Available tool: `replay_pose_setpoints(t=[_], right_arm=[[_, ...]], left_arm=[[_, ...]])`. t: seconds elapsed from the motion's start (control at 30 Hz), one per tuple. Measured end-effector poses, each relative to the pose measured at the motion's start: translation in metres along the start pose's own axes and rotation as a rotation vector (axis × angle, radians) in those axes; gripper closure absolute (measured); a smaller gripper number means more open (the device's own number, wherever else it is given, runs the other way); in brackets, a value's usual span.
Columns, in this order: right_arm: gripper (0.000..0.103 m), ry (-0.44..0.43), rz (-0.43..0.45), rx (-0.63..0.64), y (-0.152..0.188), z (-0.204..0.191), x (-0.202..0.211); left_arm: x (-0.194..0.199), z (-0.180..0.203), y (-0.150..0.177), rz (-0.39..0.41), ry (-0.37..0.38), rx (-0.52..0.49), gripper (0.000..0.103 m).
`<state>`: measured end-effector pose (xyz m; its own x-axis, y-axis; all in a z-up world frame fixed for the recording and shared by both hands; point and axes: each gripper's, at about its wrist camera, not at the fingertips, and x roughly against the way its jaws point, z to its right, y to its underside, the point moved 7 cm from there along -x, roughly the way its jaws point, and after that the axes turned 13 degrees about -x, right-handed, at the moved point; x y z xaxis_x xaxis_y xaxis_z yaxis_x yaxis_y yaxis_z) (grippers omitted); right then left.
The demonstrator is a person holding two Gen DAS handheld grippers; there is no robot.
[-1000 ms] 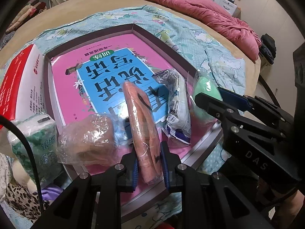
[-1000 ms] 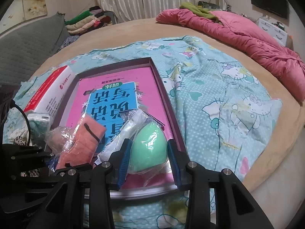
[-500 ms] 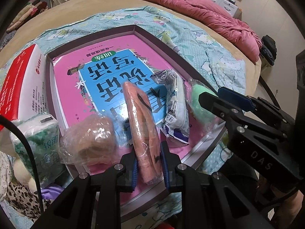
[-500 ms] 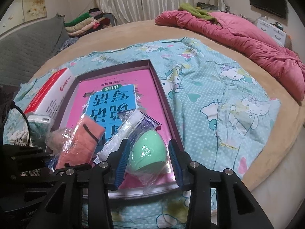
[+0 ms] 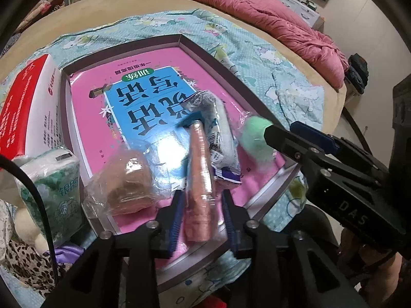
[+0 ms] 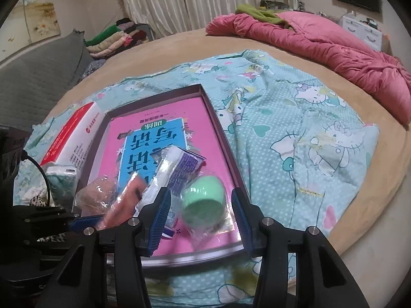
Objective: Organize soft objects
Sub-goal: 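Lower the green sponge onto the pink box with the right tool while the left tool lowers the pink packet, then open both tools and move them back toward the items beside the pink box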
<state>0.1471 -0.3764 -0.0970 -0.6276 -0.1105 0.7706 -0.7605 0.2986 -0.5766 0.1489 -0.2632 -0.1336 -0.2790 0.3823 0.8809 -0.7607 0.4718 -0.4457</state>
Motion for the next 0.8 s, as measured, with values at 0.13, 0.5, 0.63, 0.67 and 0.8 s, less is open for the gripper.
replay_pose_setpoints(t=[0.13,0.5,0.63,0.67,0.8], right_arm=[[0.051,0.002,0.005,-0.009,-0.002,0.002,0.002],[0.044,0.010,0.028,-0.032,-0.008,0.005,0.010],[0.043,-0.002,0.034,-0.041,-0.010,0.004,0.014],[0.043,0.002,0.037,-0.041,-0.010,0.004,0.014],[0.042,0.005,0.045,-0.036,-0.012,0.002,0.017]], left_arm=[[0.005,0.002,-0.001,0.011,-0.002,-0.007,0.063],[0.026,0.007,-0.004,0.050,-0.017,-0.022,0.056],[0.036,0.008,-0.005,0.067,-0.025,-0.027,0.051],[0.039,0.009,-0.005,0.073,-0.027,-0.029,0.048],[0.048,0.010,-0.005,0.086,-0.034,-0.030,0.043]])
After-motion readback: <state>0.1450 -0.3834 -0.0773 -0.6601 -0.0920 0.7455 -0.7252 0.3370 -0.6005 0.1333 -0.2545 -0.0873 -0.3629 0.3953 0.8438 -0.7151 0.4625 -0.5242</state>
